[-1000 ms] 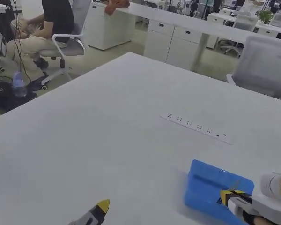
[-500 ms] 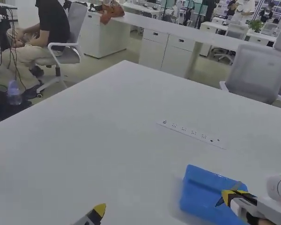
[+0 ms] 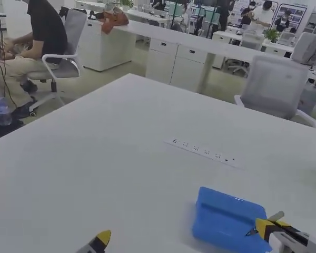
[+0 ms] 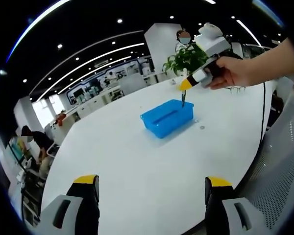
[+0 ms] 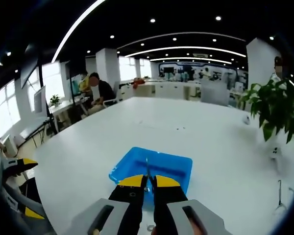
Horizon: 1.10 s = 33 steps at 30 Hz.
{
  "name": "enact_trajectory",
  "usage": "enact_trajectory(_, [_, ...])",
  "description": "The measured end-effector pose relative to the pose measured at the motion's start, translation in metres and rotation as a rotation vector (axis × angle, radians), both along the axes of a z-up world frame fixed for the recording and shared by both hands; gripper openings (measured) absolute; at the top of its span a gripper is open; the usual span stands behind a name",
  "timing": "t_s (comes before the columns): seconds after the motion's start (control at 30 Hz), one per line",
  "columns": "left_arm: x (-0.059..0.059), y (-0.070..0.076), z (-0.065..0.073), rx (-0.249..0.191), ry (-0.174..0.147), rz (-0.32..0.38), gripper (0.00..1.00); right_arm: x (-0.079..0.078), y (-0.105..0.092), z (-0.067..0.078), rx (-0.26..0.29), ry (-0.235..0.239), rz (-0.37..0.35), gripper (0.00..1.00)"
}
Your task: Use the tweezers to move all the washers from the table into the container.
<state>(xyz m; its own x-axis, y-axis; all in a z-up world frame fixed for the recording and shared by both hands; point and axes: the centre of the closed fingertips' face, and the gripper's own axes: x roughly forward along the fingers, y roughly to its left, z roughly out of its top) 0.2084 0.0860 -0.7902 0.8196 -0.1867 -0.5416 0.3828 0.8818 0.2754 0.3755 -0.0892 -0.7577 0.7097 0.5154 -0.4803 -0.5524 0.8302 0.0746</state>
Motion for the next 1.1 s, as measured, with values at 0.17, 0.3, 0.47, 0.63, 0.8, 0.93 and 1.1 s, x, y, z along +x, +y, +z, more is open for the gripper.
enact_trajectory(0.17, [0.002,0.004,0.010,-0.040,-0.040,0.023,0.86,-0.016,-0.009,-0.016,-0.014,0.038,-0.012,0.03])
enact_trajectory(0.3, [0.002,0.001,0.012,-0.058,-0.051,0.018,0.88,-0.025,-0.013,-0.028,-0.020,0.065,-0.025,0.03])
enact_trajectory(0.47, [0.002,0.000,0.011,-0.058,-0.046,0.012,0.91,-0.034,-0.017,-0.043,-0.048,0.094,-0.023,0.03])
enact_trajectory(0.63, [0.002,-0.001,0.010,-0.062,-0.041,0.008,0.94,-0.038,-0.022,-0.052,-0.058,0.112,-0.034,0.03])
enact_trajectory(0.8, [0.002,-0.002,0.009,-0.062,-0.037,0.003,0.96,-0.037,-0.024,-0.055,-0.076,0.114,-0.035,0.03])
enact_trajectory(0.93, [0.002,-0.002,0.008,-0.056,-0.033,0.001,0.95,-0.037,-0.025,-0.061,-0.096,0.121,-0.028,0.03])
enact_trajectory(1.1, [0.002,-0.002,0.007,-0.052,-0.025,0.003,0.95,-0.038,-0.022,-0.062,-0.104,0.121,-0.024,0.03])
